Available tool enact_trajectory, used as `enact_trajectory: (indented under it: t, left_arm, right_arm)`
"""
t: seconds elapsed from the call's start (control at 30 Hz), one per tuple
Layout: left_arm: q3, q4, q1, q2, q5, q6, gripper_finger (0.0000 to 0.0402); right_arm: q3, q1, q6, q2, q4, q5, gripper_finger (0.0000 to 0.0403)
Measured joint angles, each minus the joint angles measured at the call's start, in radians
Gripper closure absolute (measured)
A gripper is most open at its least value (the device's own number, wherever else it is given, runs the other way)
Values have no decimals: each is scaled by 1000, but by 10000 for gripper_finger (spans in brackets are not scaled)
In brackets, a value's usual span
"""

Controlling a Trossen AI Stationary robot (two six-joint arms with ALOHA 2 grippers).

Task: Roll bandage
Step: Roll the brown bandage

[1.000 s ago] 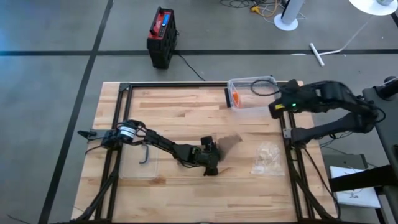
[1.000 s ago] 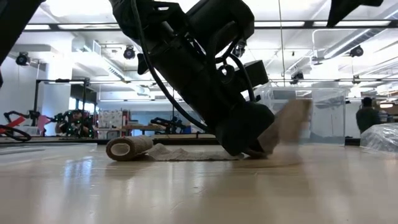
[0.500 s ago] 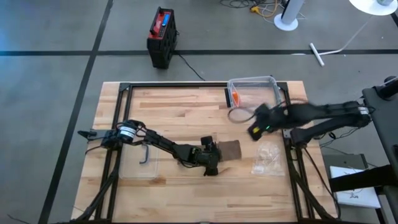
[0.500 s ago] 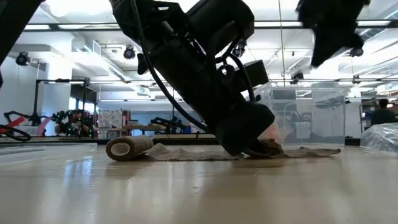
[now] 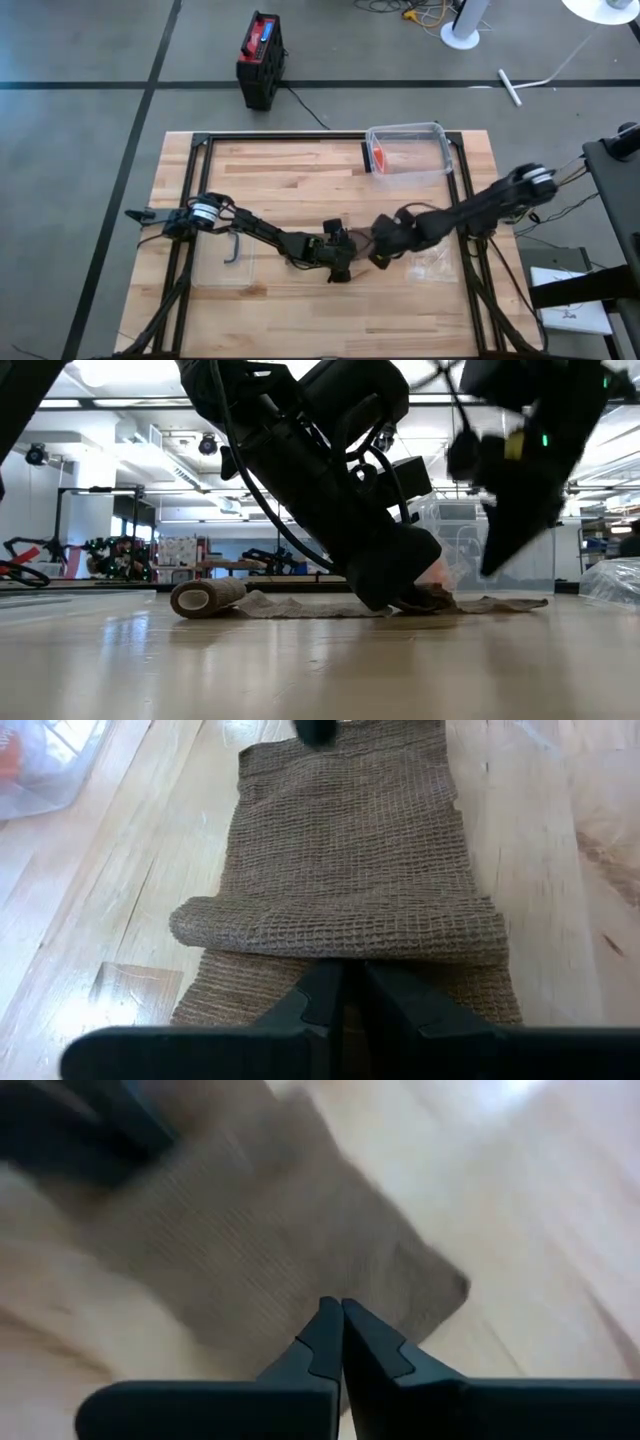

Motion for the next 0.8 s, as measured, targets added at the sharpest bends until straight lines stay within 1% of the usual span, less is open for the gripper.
enact_trajectory:
  t: [0.13, 0.2, 0.27, 0.33, 0.5, 0.8]
  left_arm:
    - [0, 0, 0, 0, -2, 0, 374]
    - [0, 0, 0, 0, -2, 0, 374]
    - [0, 0, 0, 0, -1, 0, 374]
    - [0, 1, 1, 0, 0, 0, 374]
    - [0, 2, 2, 0, 0, 0, 374]
    - [-1, 2, 2, -20, 7, 36, 374]
  right_arm:
    - [5, 0, 9, 114, -20, -32, 403]
    - [11, 0, 36, 134, -66, -48, 403]
    - [11, 6, 63, 139, -158, -44, 403]
    - [5, 11, 71, 121, -238, -45, 403]
    - [-6, 13, 91, 47, -363, -63, 403]
    - [-1, 16, 52, -85, -345, 49, 403]
